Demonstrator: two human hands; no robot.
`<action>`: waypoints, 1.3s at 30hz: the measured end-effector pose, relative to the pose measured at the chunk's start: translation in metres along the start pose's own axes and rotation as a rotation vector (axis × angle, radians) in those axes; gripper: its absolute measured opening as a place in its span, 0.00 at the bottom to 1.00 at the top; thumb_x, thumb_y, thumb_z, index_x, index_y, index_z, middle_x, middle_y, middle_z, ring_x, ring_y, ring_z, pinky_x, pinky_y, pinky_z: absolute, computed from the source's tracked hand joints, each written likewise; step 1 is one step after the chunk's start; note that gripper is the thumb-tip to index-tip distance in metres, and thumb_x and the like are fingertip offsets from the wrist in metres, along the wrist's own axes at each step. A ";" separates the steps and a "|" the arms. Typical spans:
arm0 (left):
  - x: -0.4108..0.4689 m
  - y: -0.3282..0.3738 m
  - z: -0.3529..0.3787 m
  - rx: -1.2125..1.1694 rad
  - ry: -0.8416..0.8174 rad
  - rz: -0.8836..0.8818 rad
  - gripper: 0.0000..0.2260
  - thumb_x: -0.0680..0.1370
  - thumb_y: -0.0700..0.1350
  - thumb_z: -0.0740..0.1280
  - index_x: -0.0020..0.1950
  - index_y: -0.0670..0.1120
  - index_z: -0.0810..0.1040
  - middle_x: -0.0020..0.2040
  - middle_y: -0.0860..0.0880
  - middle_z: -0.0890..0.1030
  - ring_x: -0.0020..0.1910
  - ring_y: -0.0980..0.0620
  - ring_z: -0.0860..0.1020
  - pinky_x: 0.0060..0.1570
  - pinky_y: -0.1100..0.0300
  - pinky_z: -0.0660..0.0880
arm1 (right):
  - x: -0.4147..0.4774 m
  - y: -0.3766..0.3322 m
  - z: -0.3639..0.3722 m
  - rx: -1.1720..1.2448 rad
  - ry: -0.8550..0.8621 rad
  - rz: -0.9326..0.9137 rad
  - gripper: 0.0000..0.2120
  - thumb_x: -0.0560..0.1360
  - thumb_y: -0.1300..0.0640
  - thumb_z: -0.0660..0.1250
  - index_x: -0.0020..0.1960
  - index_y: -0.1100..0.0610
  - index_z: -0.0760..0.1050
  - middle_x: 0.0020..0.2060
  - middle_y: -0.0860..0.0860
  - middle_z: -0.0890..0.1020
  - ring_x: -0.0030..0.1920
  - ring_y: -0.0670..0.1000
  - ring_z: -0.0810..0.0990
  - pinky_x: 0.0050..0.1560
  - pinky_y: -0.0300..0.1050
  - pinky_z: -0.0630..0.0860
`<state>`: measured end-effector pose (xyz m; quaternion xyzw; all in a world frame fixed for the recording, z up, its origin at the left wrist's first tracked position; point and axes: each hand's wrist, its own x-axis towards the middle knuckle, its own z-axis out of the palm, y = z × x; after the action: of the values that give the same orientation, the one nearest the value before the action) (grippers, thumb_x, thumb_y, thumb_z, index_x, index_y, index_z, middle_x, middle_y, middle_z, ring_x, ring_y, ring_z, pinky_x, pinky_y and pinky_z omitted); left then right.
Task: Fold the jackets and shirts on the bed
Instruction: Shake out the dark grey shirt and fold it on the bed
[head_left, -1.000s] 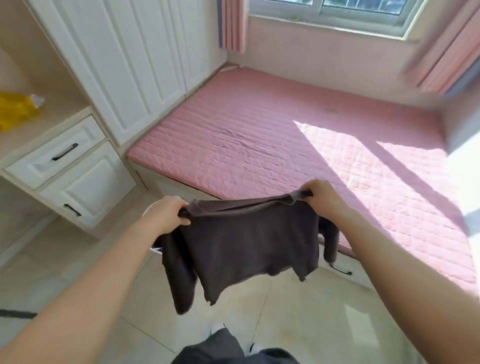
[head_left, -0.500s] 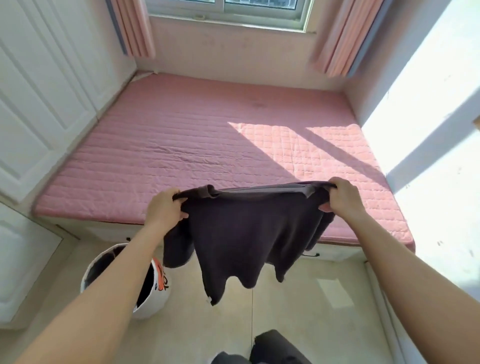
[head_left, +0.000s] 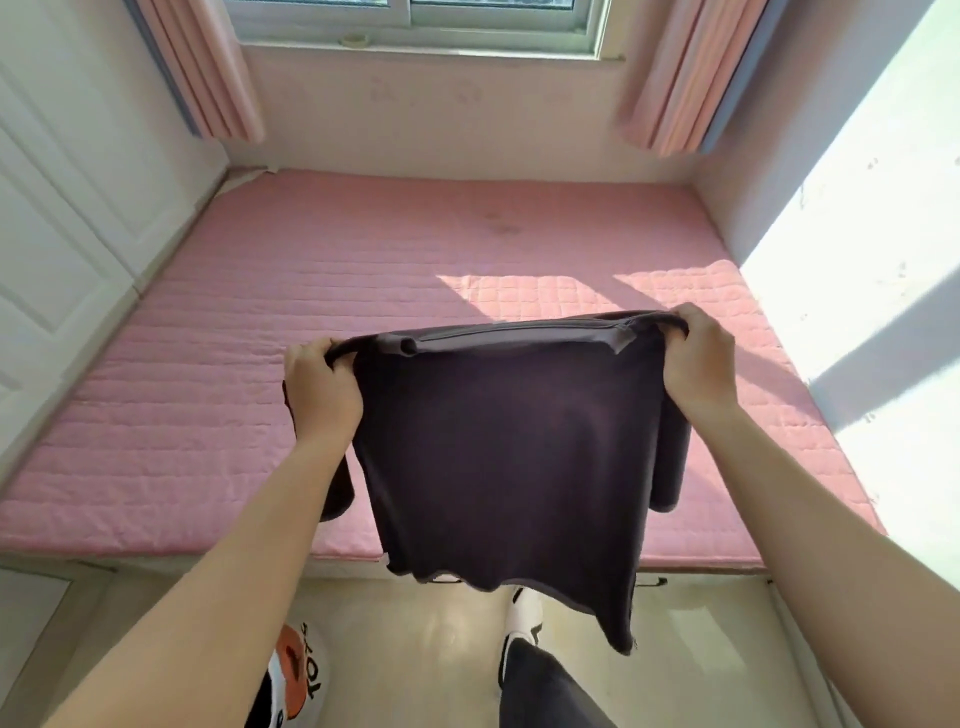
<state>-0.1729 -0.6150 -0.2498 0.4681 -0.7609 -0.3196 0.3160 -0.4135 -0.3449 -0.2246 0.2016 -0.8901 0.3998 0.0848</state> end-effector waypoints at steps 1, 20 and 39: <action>0.019 0.005 0.017 0.018 0.012 -0.008 0.08 0.79 0.38 0.62 0.52 0.39 0.81 0.50 0.38 0.76 0.48 0.46 0.72 0.50 0.58 0.66 | 0.024 0.006 0.017 -0.002 -0.015 0.007 0.09 0.77 0.64 0.57 0.45 0.61 0.76 0.44 0.59 0.81 0.45 0.59 0.75 0.43 0.45 0.64; 0.307 -0.049 0.324 0.083 -0.148 -0.223 0.11 0.82 0.43 0.61 0.58 0.38 0.77 0.61 0.39 0.72 0.55 0.44 0.72 0.56 0.60 0.65 | 0.317 0.117 0.328 -0.169 -0.273 0.265 0.12 0.77 0.59 0.60 0.36 0.62 0.71 0.33 0.60 0.72 0.39 0.58 0.71 0.40 0.46 0.63; 0.123 -0.267 0.401 0.389 -0.964 -0.180 0.10 0.77 0.41 0.66 0.57 0.52 0.77 0.55 0.53 0.76 0.53 0.51 0.76 0.54 0.56 0.73 | 0.103 0.282 0.424 -0.244 -1.028 0.479 0.08 0.74 0.61 0.65 0.47 0.50 0.79 0.45 0.50 0.82 0.51 0.51 0.79 0.51 0.39 0.70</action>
<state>-0.3941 -0.7467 -0.6753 0.3815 -0.8219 -0.3772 -0.1913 -0.6232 -0.5224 -0.6660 0.1517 -0.8774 0.1531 -0.4287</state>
